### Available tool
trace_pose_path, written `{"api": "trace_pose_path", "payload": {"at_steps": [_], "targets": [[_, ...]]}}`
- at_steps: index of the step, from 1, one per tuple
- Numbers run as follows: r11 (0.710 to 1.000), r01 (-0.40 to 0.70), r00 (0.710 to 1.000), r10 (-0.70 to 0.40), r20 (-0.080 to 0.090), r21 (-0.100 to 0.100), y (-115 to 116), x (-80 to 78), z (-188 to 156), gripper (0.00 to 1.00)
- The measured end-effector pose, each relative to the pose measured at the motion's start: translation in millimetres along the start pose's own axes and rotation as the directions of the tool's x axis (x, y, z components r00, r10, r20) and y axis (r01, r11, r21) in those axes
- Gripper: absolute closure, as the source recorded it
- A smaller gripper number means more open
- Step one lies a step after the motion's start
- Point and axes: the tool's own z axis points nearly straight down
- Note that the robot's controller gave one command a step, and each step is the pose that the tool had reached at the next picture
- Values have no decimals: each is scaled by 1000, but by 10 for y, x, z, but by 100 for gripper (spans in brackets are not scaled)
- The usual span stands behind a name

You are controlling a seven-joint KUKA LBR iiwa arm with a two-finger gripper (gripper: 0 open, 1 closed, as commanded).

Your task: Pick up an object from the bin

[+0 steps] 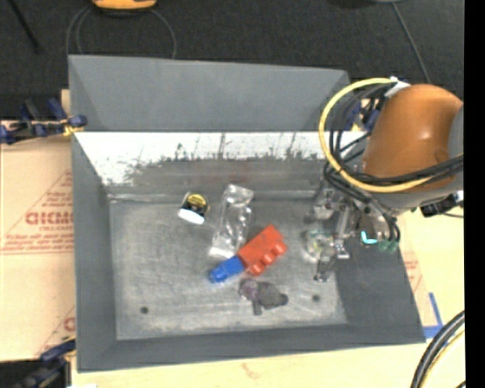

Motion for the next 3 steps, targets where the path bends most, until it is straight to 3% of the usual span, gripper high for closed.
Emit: {"api": "trace_pose_path", "payload": {"at_steps": [1,2,3], "targets": [[888,460,888,-460,2,1,-405,-13,1025,0],[762,648,762,-648,10,5,53,-711,1201,0],[755,656,755,-656,9,3,663,-763,1086,0]]}}
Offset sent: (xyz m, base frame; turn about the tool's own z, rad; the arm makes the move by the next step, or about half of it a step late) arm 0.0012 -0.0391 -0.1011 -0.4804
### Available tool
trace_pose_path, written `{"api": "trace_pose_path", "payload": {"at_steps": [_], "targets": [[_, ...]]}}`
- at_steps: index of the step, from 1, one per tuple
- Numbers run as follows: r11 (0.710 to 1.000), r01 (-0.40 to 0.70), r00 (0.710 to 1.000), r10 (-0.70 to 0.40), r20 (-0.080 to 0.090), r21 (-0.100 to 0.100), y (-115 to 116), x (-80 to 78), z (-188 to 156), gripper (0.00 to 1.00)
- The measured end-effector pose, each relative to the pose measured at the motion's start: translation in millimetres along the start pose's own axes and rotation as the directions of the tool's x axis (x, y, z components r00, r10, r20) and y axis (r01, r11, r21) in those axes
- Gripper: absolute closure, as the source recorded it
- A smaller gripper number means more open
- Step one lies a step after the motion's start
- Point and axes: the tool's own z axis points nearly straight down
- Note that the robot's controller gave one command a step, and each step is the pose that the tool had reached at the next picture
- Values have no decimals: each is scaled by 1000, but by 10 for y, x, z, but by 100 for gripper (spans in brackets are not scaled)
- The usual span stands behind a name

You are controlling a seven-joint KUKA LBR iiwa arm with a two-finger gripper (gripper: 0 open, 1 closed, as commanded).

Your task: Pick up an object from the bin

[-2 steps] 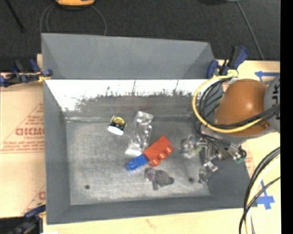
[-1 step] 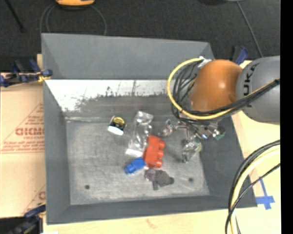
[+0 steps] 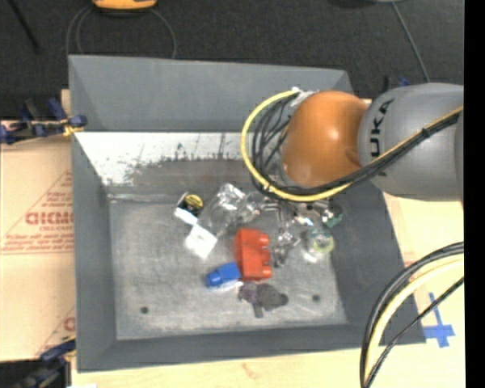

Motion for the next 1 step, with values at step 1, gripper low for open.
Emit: {"api": "trace_pose_path", "payload": {"at_steps": [1], "targets": [[963,271,963,-271,2,8,254,53,289,0]]}}
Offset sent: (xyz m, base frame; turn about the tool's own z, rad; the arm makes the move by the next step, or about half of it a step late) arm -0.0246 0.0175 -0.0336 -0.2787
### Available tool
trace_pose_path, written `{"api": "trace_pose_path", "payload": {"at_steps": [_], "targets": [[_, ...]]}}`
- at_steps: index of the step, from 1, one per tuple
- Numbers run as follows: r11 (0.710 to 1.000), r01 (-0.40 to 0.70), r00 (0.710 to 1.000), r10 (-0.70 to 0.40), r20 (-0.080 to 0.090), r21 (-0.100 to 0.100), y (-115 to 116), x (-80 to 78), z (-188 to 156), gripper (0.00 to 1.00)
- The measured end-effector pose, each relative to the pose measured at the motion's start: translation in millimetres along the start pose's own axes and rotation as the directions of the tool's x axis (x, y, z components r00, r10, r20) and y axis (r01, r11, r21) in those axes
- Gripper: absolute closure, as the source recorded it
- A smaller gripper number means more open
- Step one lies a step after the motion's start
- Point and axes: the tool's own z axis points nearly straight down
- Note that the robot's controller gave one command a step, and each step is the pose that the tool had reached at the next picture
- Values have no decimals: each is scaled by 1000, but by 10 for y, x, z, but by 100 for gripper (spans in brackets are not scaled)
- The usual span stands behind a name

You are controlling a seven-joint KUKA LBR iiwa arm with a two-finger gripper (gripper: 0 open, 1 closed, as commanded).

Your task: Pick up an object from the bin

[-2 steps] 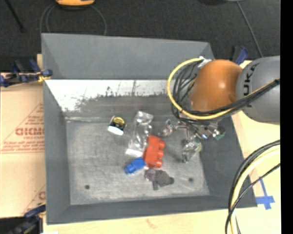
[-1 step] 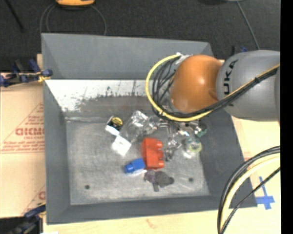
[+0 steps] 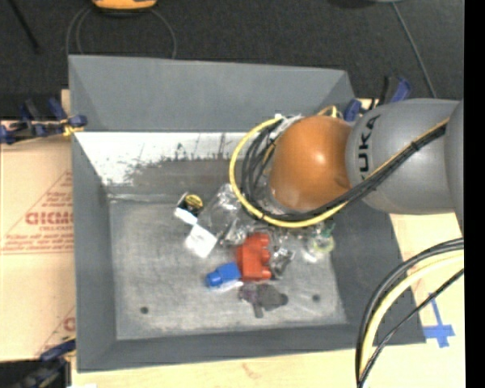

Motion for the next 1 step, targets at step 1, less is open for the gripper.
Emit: {"api": "trace_pose_path", "payload": {"at_steps": [1], "targets": [[1000,-3,1000,3,4,1,-4,-16,-18,100]]}}
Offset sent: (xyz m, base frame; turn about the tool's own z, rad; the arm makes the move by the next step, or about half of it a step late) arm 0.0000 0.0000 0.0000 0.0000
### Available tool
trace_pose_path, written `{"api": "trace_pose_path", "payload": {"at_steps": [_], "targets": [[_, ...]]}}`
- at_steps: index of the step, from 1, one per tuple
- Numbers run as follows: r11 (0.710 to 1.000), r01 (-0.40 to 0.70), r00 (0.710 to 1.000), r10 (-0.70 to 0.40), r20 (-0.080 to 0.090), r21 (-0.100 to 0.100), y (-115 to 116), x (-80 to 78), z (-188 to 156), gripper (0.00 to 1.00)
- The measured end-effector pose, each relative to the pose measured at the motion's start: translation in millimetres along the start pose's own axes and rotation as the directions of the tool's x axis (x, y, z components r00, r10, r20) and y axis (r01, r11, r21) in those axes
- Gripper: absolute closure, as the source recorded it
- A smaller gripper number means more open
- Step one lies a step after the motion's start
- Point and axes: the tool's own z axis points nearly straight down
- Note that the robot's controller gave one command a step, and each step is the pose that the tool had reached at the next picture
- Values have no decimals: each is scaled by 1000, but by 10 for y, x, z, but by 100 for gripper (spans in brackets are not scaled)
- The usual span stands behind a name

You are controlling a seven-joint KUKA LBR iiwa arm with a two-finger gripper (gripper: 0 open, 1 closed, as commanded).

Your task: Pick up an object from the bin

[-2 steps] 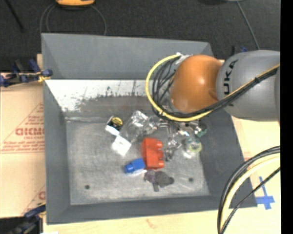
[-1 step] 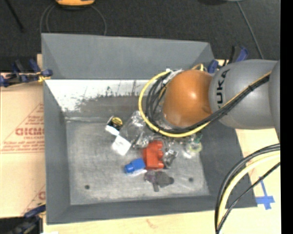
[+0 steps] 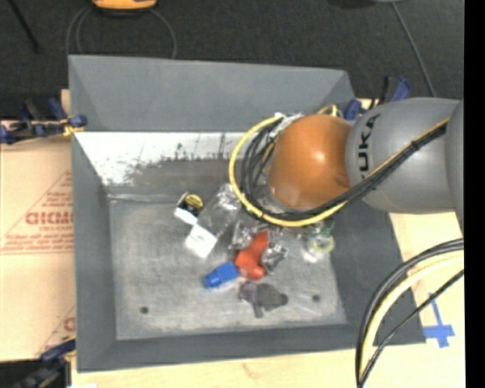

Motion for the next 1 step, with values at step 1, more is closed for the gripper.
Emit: {"api": "trace_pose_path", "payload": {"at_steps": [1], "targets": [[988,152,988,-152,-4,-3,22,199,-1496,100]]}}
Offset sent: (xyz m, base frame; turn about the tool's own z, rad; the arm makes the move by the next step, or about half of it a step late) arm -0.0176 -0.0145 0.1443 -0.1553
